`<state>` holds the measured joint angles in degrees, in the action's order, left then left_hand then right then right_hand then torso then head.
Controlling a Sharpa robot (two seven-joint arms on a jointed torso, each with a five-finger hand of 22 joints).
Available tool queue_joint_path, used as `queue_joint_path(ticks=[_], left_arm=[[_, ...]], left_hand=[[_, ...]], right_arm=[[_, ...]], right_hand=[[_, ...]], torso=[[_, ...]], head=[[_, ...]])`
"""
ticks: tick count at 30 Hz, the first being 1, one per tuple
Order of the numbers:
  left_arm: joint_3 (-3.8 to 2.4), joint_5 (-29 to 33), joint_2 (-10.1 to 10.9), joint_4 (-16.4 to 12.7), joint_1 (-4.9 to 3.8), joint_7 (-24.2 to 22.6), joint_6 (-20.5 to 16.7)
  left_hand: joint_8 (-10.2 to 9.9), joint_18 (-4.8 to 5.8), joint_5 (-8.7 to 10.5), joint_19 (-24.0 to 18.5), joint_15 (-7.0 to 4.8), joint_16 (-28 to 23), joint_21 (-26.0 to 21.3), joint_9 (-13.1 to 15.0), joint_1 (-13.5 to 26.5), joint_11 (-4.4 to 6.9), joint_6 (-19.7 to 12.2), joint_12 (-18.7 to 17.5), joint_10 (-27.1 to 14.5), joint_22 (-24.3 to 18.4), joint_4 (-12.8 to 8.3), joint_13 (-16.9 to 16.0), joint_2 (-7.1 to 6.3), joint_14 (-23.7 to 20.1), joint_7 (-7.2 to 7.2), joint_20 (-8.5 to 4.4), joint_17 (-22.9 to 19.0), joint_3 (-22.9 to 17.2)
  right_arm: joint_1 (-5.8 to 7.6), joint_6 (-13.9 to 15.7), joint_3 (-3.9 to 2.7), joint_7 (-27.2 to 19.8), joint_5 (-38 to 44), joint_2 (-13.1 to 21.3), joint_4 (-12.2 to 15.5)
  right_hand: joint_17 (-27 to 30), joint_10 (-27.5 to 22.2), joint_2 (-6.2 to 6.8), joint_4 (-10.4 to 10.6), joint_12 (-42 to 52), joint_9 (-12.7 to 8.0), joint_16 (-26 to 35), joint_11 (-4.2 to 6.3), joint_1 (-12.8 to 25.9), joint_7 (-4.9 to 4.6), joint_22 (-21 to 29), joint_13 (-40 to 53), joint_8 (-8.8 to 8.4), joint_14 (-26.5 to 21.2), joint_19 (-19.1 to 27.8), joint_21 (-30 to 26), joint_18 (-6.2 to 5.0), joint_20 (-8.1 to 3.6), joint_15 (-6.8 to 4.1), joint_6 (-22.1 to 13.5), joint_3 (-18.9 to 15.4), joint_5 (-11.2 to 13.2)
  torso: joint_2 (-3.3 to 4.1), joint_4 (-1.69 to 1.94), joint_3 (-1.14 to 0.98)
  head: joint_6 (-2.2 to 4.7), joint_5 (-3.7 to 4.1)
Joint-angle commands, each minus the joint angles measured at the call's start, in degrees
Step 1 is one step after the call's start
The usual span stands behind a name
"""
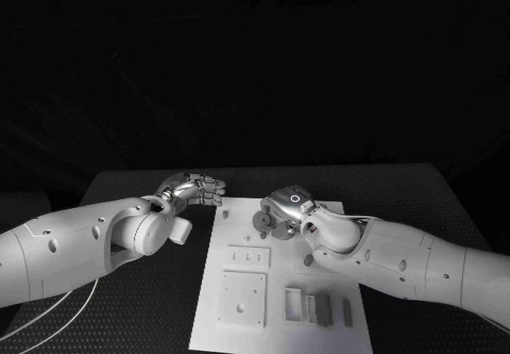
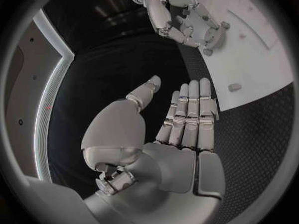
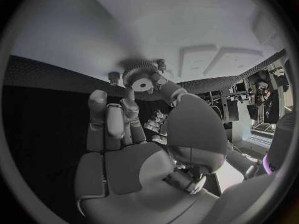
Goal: Assemble the parts on the task board
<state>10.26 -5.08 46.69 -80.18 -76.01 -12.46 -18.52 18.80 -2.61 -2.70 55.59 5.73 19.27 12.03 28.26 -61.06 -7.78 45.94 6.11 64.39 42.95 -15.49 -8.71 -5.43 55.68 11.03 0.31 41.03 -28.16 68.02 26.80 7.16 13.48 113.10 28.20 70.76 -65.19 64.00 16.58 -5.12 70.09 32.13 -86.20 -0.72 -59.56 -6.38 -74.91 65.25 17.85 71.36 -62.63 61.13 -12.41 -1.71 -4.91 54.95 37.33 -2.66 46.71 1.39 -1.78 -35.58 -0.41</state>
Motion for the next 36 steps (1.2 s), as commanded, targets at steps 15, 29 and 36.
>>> queue_joint_path(ticks=[15, 29, 36], left_arm=[[-0.06, 0.1, -0.1, -0.1, -0.07, -0.2, 0.5], [-0.06, 0.1, -0.1, -0.1, -0.07, -0.2, 0.5], [-0.06, 0.1, -0.2, -0.1, -0.07, -0.2, 0.6]], left_hand=[[-0.6, -0.86, -0.19, -0.4, 0.4, -0.3, -0.4, 0.1, 0.1, -0.4, -0.6, -0.4, 0.1, 0.1, -0.1, -0.1, -0.11, 0.2, 0.35, 0.1, 0.2, 0.2], [-0.6, -0.85, -0.19, -0.4, 0.4, -0.4, -0.5, 0.1, 0.1, -0.41, -0.6, -0.5, 0.1, 0.1, -0.1, -0.1, -0.11, 0.2, 0.39, 0.1, 0.2, 0.2], [-0.6, -0.85, -0.19, -0.4, 0.4, -0.4, -0.5, 0.1, 0.1, -0.41, -0.6, -0.5, 0.1, 0.1, -0.1, -0.1, -0.1, 0.2, 0.4, 0.1, 0.3, 0.2]], right_arm=[[-0.14, -2.3, 0.07, -1.2, -0.7, 0.1, -0.5], [-0.14, -1.0, 0.05, -0.6, -0.2, -0.4, -0.7], [-0.14, -0.7, -0.11, -0.2, 0.4, -0.6, -0.9]], right_hand=[[-0.3, 1.3, -10.91, -10.6, 0.5, 1.1, -0.7, 1.2, -3.4, 0.72, -1.1, 0.6, 0.73, 0.3, 0.8, 0.5, -2.59, -0.34, -0.78, 3.7, 0.1, -0.2], [-0.5, 1.6, -10.6, -10.9, 0.6, 1.2, -0.8, 1.42, -2.4, 0.94, -1.0, 0.8, 0.77, 0.6, 0.7, 0.6, -2.59, -0.25, -0.83, 4.3, 0.1, -0.2], [-0.5, 1.6, -10.22, -10.7, 0.6, 1.3, -0.8, 1.45, -2.1, 0.96, -1.0, 0.8, 0.7, 0.7, 0.6, 0.6, -2.59, -0.24, -0.85, 4.3, 0.2, -0.2]], torso=[[0.0, 0.01, 0.01], [0.0, -0.01, 0.02], [0.0, 0.05, 0.01]], head=[[-0.14, 0.11], [0.03, 0.12], [0.05, 0.09]])
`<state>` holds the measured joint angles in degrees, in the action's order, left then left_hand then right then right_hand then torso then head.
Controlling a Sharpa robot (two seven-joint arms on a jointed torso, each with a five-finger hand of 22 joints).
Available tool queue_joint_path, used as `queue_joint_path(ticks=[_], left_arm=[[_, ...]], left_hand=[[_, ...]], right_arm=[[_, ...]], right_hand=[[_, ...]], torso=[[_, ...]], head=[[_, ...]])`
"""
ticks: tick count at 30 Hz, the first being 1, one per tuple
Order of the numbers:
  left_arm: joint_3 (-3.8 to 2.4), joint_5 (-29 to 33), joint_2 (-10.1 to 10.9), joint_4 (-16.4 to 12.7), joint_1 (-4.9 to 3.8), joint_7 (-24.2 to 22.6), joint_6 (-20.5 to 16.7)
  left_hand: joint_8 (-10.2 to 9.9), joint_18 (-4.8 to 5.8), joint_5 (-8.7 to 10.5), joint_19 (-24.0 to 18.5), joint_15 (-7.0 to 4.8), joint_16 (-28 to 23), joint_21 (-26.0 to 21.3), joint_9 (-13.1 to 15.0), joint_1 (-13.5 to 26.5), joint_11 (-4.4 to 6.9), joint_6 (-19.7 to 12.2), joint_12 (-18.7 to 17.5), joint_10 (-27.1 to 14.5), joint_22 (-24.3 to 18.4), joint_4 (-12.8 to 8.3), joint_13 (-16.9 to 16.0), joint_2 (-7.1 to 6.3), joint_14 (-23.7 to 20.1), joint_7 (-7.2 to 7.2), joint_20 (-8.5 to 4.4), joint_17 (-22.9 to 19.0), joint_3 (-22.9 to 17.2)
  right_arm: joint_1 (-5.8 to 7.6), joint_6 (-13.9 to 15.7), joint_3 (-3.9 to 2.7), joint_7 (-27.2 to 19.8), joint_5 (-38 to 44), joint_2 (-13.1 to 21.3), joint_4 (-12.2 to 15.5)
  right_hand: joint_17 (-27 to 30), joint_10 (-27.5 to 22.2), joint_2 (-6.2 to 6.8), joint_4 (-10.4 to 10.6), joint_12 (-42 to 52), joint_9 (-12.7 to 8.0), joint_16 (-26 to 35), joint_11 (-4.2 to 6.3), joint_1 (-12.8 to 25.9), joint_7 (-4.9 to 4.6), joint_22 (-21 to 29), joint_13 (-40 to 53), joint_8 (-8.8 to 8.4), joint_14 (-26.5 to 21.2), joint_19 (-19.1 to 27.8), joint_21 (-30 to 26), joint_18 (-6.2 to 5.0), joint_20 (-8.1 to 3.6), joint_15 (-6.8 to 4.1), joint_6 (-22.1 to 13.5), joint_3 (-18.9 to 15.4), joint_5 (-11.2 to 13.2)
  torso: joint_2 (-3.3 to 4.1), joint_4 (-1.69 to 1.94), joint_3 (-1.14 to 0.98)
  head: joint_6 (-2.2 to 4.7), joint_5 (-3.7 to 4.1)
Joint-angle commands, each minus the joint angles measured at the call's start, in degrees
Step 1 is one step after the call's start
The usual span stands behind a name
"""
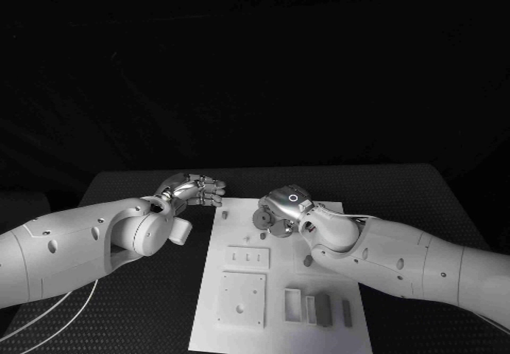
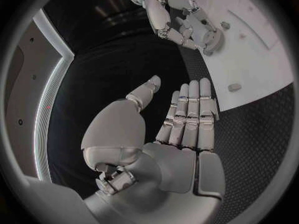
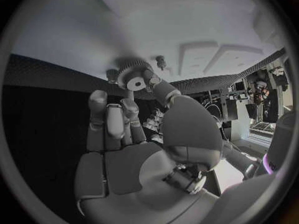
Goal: Assemble the parts on the task board
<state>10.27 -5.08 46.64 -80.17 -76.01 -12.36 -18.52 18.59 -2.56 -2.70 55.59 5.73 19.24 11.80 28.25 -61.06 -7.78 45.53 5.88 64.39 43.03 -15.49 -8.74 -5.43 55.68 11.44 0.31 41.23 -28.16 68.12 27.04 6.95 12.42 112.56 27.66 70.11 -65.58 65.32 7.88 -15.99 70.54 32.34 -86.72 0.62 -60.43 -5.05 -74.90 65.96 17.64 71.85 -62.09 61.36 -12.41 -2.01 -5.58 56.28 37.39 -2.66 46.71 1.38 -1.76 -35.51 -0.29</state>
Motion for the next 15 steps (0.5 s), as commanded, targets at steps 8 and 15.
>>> queue_joint_path(ticks=[8, 15], left_arm=[[-0.06, 0.1, -0.2, 0.0, -0.07, -0.3, 0.6], [-0.06, 0.1, -0.2, 0.0, -0.07, -0.3, 0.6]], left_hand=[[-0.4, -0.91, -0.19, -0.4, 0.4, -0.4, -0.3, 0.1, 0.1, -0.41, -0.2, -0.3, 0.2, 0.1, -0.1, -0.1, -0.1, 0.2, 0.0, 0.1, 0.1, 0.2], [-0.4, -0.91, -0.19, -0.4, 0.4, -0.4, -0.3, 0.1, 0.1, -0.41, -0.2, -0.3, 0.2, 0.1, -0.1, -0.1, -0.11, 0.2, 0.0, 0.11, 0.1, 0.2]], right_arm=[[-0.19, -0.8, -0.1, 1.1, 1.4, -0.4, -0.4], [-0.15, -1.8, -0.1, 0.8, 1.3, -0.8, -0.6]], right_hand=[[0.1, 0.2, -1.32, 0.2, 0.1, 1.1, -0.3, 0.13, -1.2, -0.36, -0.9, 0.0, 0.86, 0.1, 0.0, 0.4, -2.59, 0.04, -0.18, 3.0, 0.3, -0.2], [0.3, 0.2, -1.0, 0.2, 0.0, 1.1, -0.2, 0.12, -1.2, -0.37, -0.9, -0.1, 0.78, 0.0, 0.0, 0.4, -2.59, 0.03, -0.19, 3.0, 0.4, -0.2]], torso=[[0.01, 0.06, 0.04], [0.01, -0.03, 0.01]], head=[[0.0, -0.11], [0.0, -0.16]])
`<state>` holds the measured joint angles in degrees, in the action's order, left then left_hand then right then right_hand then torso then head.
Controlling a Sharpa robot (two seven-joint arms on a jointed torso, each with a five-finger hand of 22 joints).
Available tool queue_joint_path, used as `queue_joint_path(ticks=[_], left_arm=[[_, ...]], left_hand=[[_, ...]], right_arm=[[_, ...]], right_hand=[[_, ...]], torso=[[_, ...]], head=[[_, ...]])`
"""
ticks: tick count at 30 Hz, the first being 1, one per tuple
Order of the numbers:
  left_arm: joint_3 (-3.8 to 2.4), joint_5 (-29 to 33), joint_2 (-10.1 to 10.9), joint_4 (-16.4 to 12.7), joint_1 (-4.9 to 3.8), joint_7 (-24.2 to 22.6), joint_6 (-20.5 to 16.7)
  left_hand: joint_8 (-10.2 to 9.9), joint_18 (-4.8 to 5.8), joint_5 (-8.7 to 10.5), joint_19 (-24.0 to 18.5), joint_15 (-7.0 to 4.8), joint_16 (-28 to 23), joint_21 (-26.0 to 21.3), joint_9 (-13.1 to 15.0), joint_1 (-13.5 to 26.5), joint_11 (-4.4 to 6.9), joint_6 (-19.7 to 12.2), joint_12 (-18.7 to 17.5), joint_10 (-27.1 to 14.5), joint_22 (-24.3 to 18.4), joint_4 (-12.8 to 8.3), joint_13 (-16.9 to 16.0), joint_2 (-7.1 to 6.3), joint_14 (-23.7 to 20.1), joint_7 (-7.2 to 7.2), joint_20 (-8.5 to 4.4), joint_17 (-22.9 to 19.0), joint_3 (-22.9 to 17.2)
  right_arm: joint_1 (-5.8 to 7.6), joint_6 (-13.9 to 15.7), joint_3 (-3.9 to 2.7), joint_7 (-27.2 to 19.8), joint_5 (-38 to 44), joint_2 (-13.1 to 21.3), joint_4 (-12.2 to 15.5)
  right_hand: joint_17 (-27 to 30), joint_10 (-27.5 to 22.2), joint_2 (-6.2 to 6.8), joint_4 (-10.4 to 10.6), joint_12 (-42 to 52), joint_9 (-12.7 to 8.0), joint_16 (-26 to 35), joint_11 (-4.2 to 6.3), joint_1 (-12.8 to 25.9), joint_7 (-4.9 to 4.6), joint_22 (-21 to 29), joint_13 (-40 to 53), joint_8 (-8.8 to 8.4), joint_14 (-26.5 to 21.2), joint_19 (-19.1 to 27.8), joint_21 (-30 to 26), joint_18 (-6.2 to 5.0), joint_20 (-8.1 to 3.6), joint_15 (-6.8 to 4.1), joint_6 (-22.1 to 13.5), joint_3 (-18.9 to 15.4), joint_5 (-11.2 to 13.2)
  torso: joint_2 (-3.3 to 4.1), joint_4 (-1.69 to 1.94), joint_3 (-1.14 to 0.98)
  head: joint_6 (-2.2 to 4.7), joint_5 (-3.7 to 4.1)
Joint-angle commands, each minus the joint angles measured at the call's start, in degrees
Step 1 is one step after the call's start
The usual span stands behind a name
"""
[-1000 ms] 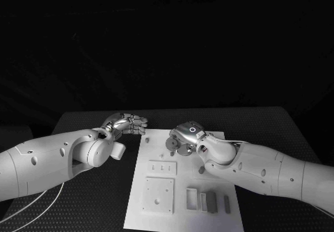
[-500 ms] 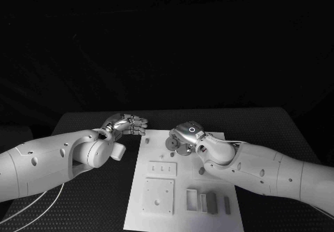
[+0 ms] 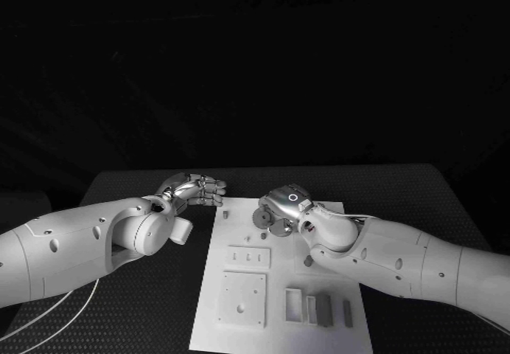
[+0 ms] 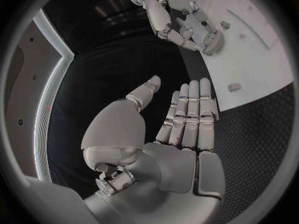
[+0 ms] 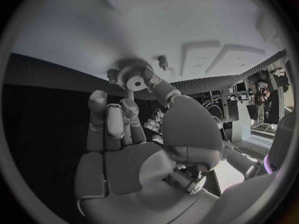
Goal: Assemble the parts on the task board
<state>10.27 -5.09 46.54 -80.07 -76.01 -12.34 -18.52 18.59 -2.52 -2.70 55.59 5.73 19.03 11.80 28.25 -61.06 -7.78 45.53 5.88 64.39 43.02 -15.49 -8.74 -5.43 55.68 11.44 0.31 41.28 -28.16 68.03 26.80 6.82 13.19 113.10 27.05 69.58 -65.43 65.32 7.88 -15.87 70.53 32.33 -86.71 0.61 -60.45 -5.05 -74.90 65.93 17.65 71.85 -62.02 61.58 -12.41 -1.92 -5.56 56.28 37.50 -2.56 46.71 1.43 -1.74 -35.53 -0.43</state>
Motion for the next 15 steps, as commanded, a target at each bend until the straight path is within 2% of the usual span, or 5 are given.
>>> queue_joint_path(ticks=[1, 15], left_arm=[[-0.06, 0.1, -0.2, -0.1, -0.07, -0.3, 0.6], [-0.06, 0.1, -0.3, 0.0, -0.07, -0.2, 0.8]], left_hand=[[-0.4, -0.94, -0.19, -0.4, 0.4, -0.2, -0.3, 0.1, 0.1, -0.41, -0.2, -0.3, 0.2, 0.1, -0.1, -0.1, -0.11, 0.2, 0.0, 0.11, 0.1, 0.2], [-0.4, -0.93, -0.19, -0.4, 0.41, -0.3, -0.3, 0.1, 0.1, -0.42, -0.2, -0.3, 0.2, 0.1, -0.1, -0.1, -0.13, 0.2, 0.01, 0.11, 0.1, 0.2]], right_arm=[[-0.05, -1.6, 0.03, 0.0, 0.7, -0.2, -0.1], [0.23, -2.4, 0.03, -0.1, 0.7, -1.1, -1.1]], right_hand=[[0.2, 0.1, -0.96, 0.1, 0.0, 1.1, -0.2, 0.12, -1.1, -0.38, -0.9, -0.1, 0.76, 0.0, -0.1, 0.1, -2.59, -0.06, -0.21, 2.9, 0.3, -0.3], [0.4, -0.1, -0.74, 0.3, -0.3, 1.0, -0.1, 0.04, -1.0, -0.48, -0.9, -0.3, 0.5, -0.2, -0.1, 0.1, -2.59, -0.07, -0.21, 2.7, 0.6, -0.3]], torso=[[0.0, -0.07, -0.01], [0.0, 0.04, 0.0]], head=[[0.01, -0.01], [-0.03, 0.07]])
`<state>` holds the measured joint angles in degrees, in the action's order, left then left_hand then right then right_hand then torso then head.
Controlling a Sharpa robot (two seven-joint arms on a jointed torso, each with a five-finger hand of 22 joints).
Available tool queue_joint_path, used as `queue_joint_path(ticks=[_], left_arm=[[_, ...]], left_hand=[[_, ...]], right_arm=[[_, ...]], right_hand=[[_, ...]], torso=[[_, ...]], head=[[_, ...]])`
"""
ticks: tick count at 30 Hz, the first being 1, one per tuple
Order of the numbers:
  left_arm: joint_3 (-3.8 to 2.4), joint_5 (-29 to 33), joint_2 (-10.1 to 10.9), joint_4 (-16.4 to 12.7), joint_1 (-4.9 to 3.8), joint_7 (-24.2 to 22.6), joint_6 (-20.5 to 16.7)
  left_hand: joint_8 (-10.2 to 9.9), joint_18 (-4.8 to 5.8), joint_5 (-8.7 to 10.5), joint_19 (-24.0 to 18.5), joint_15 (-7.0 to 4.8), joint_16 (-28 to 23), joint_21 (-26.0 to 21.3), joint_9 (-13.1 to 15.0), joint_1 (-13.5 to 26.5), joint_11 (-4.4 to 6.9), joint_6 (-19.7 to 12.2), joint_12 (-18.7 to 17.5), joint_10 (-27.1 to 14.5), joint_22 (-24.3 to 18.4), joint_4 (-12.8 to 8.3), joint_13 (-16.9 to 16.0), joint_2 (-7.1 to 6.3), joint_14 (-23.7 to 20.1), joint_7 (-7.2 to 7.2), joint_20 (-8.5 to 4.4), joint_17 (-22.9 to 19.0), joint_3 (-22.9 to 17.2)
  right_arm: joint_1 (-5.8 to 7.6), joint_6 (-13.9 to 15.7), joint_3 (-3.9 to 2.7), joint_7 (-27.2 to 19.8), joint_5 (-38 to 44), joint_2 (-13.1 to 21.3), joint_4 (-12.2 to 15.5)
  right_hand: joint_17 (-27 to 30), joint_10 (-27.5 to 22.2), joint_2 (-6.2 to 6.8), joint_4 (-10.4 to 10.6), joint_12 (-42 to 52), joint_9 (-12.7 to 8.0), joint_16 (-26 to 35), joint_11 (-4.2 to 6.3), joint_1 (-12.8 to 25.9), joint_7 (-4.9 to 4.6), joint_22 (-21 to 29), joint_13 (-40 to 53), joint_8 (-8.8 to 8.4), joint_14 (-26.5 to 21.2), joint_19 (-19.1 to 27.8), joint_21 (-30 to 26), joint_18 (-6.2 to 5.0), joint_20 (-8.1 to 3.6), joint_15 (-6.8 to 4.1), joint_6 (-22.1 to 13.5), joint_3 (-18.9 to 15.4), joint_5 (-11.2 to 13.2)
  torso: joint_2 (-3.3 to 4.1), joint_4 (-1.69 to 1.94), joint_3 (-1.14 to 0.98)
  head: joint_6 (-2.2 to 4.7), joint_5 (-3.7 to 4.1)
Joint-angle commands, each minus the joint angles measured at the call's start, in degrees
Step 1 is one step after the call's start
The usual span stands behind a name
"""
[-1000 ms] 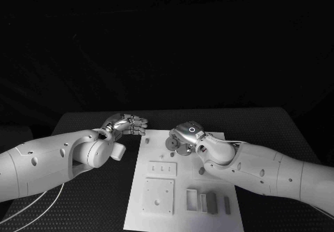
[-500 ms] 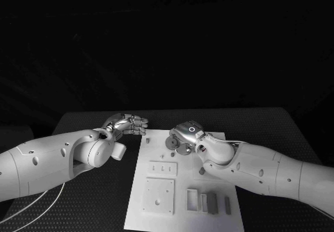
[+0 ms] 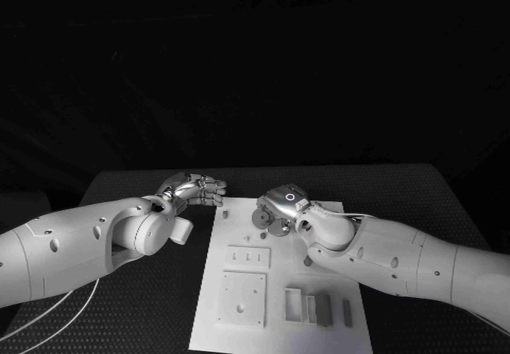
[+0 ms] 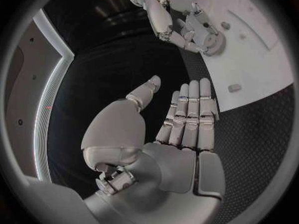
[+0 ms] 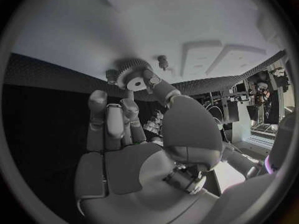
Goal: Assemble the parts on the task board
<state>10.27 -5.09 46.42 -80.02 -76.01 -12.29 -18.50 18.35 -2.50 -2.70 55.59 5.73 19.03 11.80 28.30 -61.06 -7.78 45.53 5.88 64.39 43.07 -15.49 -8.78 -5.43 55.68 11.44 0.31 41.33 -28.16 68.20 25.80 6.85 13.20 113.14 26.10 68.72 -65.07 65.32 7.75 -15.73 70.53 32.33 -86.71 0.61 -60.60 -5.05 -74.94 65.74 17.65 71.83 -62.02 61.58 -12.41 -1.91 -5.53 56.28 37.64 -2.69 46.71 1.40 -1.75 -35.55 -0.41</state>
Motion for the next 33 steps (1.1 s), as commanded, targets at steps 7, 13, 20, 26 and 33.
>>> queue_joint_path(ticks=[7, 13, 20, 26, 33], left_arm=[[-0.06, 0.1, -0.2, 0.0, -0.07, -0.3, 0.7], [-0.06, 0.1, -0.1, -0.1, -0.07, -0.3, 0.7], [-0.06, 0.1, -0.1, 0.0, -0.07, -0.2, 0.7], [-0.06, 0.1, -0.1, 0.0, -0.07, -0.2, 0.7], [-0.06, 0.1, -0.1, 0.0, -0.07, -0.3, 0.8]], left_hand=[[-0.2, -0.95, -0.19, -0.4, 0.41, -0.3, -0.3, 0.1, 0.1, -0.43, -0.3, -0.4, 0.1, 0.1, -0.1, -0.1, -0.14, 0.2, 0.02, 0.12, 0.1, 0.2], [-0.2, -0.95, -0.19, -0.4, 0.42, -0.3, -0.3, 0.1, 0.1, -0.44, -0.3, -0.4, 0.1, 0.1, -0.1, 0.0, -0.15, 0.2, 0.03, 0.12, 0.1, 0.2], [-0.2, -0.95, -0.19, -0.4, 0.42, -0.3, -0.4, 0.1, 0.1, -0.46, -0.3, -0.4, 0.1, 0.1, -0.1, 0.0, -0.16, 0.2, 0.04, 0.12, 0.1, 0.2], [-0.2, -0.94, -0.2, -0.4, 0.43, -0.4, -0.4, 0.1, 0.1, -0.47, -0.4, -0.5, 0.1, 0.1, -0.1, 0.0, -0.18, 0.1, 0.05, 0.13, 0.1, 0.2], [-0.3, -0.93, -0.2, -0.5, 0.46, -0.5, -0.4, 0.1, 0.1, -0.49, -0.4, -0.5, 0.0, 0.1, -0.1, 0.0, -0.2, 0.1, 0.08, 0.14, 0.2, 0.2]], right_arm=[[0.11, -2.5, 0.0, -0.6, -0.1, -0.4, -0.8], [0.12, -2.1, 0.0, -0.7, -0.9, -0.3, -1.1], [0.16, -1.1, 0.0, -0.9, -1.5, -0.1, -1.1], [0.16, -0.8, 0.0, -1.2, -2.0, 0.2, -0.7], [0.16, 0.5, 0.0, -1.5, -2.5, 0.6, -0.4]], right_hand=[[0.8, -0.8, -0.25, 0.3, -0.8, 0.8, 0.0, -0.36, -0.7, -0.91, -0.8, -0.6, -0.31, -0.9, 0.1, -0.1, -2.59, -0.03, -0.19, 1.6, 0.7, -0.2], [2.4, -2.4, 1.49, 1.0, -1.8, -0.6, 0.5, -1.87, -0.5, -2.55, -0.6, -1.4, -3.28, -2.6, 0.4, -0.6, -2.59, 0.18, 0.85, -3.1, 1.2, -0.2], [3.6, -3.3, 3.55, 2.4, -2.0, -2.1, 0.7, -2.92, -0.7, -3.62, -0.6, -1.5, -5.79, -3.8, 0.6, -0.9, -2.59, 0.47, 1.95, -7.6, 1.6, -0.2], [4.0, -3.7, 4.25, 3.0, -2.1, -2.7, 0.8, -2.9, -0.9, -3.6, -0.6, -1.6, -6.89, -4.4, 0.7, -1.1, -2.59, 0.63, 1.96, -10.0, 1.7, -0.2], [4.3, -3.9, 4.73, 3.4, -2.2, -2.9, 0.8, -2.97, -0.9, -3.69, -0.6, -1.7, -7.09, -4.7, 0.8, -1.2, -2.59, 0.7, 1.97, -10.7, 1.6, -0.2]], torso=[[0.01, 0.0, 0.03], [0.0, -0.03, -0.01], [-0.02, 0.0, -0.03], [-0.01, -0.03, -0.06], [-0.01, -0.05, -0.08]], head=[[-0.01, 0.05], [-0.03, 0.0], [-0.03, -0.03], [-0.1, -0.05], [-0.04, -0.02]])
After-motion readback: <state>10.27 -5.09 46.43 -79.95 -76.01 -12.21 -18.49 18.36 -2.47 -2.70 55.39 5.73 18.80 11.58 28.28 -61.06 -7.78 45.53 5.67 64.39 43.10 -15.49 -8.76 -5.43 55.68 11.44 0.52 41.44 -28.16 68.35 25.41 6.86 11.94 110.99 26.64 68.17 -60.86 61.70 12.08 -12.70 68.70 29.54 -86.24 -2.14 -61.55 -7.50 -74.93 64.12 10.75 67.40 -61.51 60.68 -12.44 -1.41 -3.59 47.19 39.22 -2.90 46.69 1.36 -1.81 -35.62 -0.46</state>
